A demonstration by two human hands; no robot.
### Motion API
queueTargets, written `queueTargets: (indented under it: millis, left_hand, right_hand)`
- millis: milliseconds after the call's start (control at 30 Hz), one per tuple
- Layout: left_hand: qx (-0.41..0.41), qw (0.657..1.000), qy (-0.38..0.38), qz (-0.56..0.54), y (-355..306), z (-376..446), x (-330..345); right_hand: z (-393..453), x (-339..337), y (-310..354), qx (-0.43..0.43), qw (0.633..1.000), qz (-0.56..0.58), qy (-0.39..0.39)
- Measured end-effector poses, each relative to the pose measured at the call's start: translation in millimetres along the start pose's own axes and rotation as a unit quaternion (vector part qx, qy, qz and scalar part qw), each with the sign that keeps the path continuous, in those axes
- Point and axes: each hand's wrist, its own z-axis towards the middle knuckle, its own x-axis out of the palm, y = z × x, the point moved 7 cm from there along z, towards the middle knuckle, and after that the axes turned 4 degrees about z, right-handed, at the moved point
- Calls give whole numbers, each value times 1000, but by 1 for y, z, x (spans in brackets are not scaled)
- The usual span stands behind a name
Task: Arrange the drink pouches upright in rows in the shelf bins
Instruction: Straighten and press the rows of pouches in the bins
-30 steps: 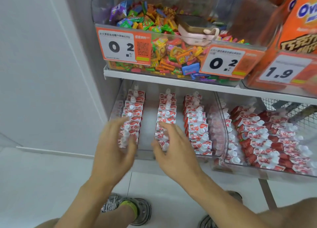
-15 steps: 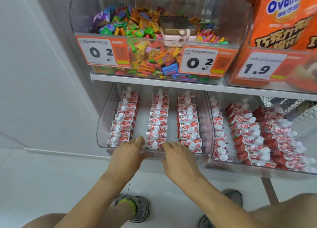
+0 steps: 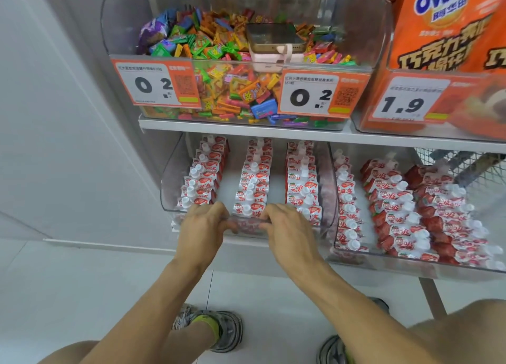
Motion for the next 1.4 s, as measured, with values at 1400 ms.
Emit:
queueTargets:
  millis: [1400]
  left_hand:
    - [-243, 897, 283, -237, 25, 92, 51]
  right_hand:
    - [105, 27, -44, 303, 875, 376, 25]
